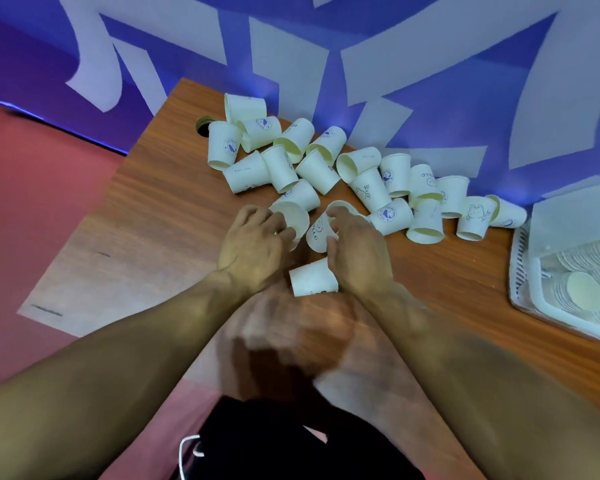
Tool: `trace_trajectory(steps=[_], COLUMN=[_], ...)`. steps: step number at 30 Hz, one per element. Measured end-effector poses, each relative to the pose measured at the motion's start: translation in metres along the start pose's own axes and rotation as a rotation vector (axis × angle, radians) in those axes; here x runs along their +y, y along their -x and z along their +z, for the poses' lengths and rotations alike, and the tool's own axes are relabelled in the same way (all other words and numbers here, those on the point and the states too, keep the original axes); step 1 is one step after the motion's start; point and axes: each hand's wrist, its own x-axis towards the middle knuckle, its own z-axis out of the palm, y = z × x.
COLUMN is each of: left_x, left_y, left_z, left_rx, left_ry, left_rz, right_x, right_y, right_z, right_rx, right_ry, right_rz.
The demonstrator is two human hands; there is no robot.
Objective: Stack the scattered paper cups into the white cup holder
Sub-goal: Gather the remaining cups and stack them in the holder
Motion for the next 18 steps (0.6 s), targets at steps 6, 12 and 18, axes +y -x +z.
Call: trace_trajectory(steps=[6,12,18], left_x=[0.067,0.175,0.304], left_y=[-0.047,-0.086,-0.123], left_z=[-0.026,-0.042,-0.034], left_rx=[0.081,0.068,0.087], left_ry=[0.013,0.033,0.097], left_rz=[0.072,0.157,0.259], right_x=[0.042,0.123,0.226], right_y=[0.024,0.075,0.145], right_z=[-0.054,-0.114,-0.168], right_rx=[0.172,0.324,0.468], right_ry=[-0.047,-0.052,0.042], right_rz=[0.005,0.032,0.14])
